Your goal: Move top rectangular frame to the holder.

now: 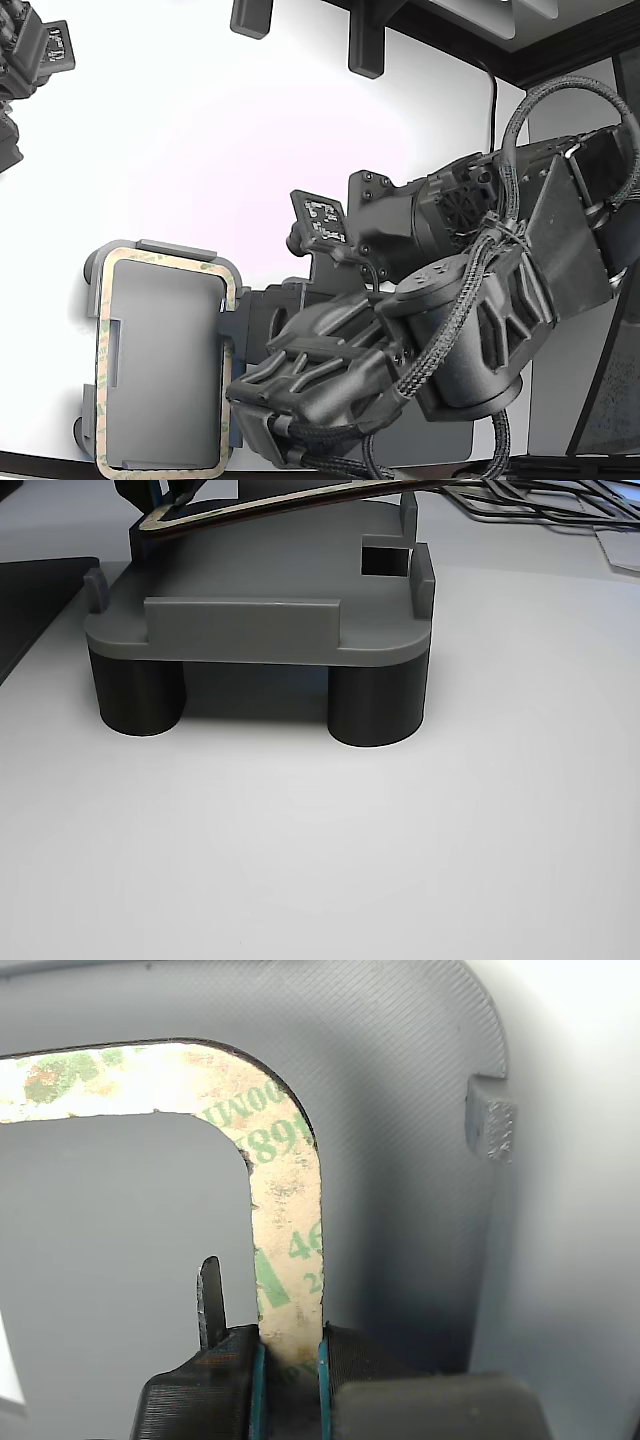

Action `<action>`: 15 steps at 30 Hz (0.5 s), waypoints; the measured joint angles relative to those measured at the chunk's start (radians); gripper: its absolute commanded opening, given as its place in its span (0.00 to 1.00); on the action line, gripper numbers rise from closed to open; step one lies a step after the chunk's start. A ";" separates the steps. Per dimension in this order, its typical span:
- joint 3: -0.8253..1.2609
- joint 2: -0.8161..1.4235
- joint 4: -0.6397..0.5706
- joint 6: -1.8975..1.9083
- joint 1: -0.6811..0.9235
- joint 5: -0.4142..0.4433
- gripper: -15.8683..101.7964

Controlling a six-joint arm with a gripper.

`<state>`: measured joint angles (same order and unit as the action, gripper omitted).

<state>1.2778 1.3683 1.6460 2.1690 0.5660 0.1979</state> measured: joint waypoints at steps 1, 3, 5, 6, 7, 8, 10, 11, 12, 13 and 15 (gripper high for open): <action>0.000 0.000 0.000 0.002 0.000 0.000 0.04; 0.000 -0.002 0.000 0.011 0.000 -0.006 0.04; 0.002 -0.002 0.000 0.020 0.000 -0.014 0.04; 0.005 -0.002 0.000 0.025 0.000 -0.018 0.04; 0.008 -0.002 0.000 0.026 0.000 -0.025 0.04; 0.014 -0.002 0.000 0.026 0.000 -0.028 0.04; 0.031 -0.002 0.000 0.026 0.000 -0.034 0.04; 0.040 0.000 0.000 0.026 0.000 -0.035 0.04; 0.046 0.003 0.000 0.026 0.000 -0.035 0.04; 0.049 0.006 0.000 0.020 -0.003 -0.035 0.04; 0.052 0.006 0.000 0.014 -0.008 -0.035 0.04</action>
<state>1.3300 1.3744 1.6460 2.1829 0.5584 0.1626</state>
